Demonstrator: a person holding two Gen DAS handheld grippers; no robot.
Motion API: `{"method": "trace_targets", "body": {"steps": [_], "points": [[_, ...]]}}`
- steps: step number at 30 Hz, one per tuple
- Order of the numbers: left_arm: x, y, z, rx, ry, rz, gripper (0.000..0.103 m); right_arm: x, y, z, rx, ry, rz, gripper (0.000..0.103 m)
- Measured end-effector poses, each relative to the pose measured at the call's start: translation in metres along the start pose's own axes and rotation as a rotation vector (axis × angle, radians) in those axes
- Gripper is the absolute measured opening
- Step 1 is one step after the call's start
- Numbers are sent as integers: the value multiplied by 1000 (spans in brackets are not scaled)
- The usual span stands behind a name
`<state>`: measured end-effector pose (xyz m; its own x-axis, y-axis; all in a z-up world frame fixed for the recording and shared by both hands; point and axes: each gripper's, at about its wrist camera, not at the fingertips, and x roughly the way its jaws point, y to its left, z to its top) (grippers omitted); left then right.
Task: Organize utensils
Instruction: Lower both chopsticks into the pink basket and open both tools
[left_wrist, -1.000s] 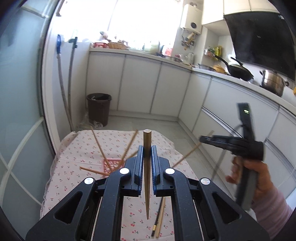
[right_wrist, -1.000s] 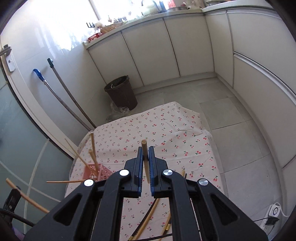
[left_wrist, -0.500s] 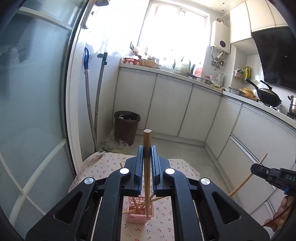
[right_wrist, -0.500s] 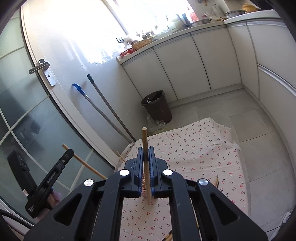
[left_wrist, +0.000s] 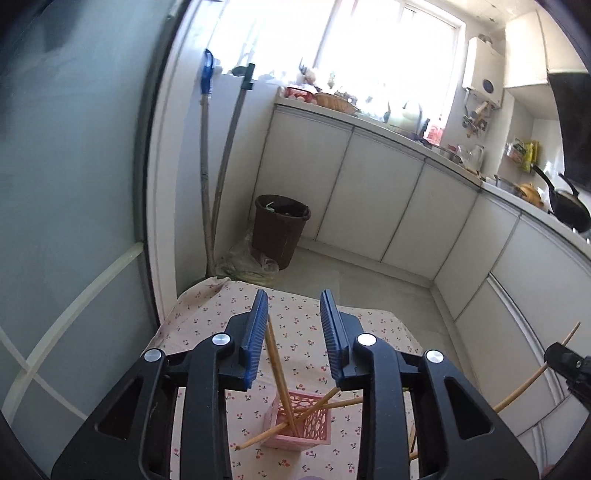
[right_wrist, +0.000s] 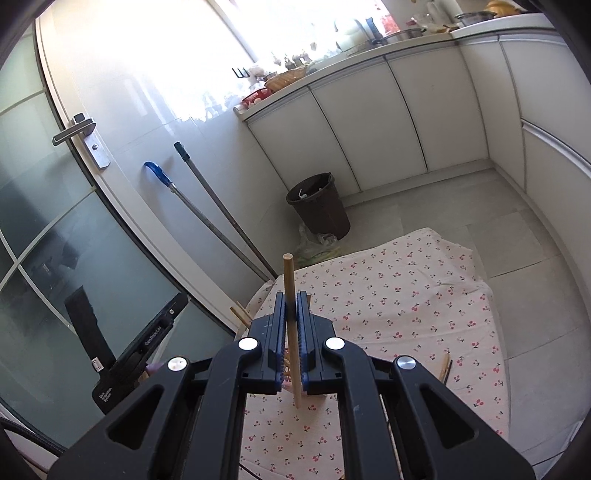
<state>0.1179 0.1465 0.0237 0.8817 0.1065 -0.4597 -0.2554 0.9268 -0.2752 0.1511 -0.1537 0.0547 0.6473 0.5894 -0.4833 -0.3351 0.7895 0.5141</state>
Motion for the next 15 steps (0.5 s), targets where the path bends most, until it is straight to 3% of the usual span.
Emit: {"method": "trace_targets", "body": {"steps": [3,8,15], "points": [[-17,20,3,-93,5,5,35,8,9,1,-10,-5,-8,6],[-29,34,8,-156,8,1,45,29,25,1,-27,-18,-39,6],[-39,30,12,-134,-19,-6,45,59,38,2,-36,-31,-86,6]]}}
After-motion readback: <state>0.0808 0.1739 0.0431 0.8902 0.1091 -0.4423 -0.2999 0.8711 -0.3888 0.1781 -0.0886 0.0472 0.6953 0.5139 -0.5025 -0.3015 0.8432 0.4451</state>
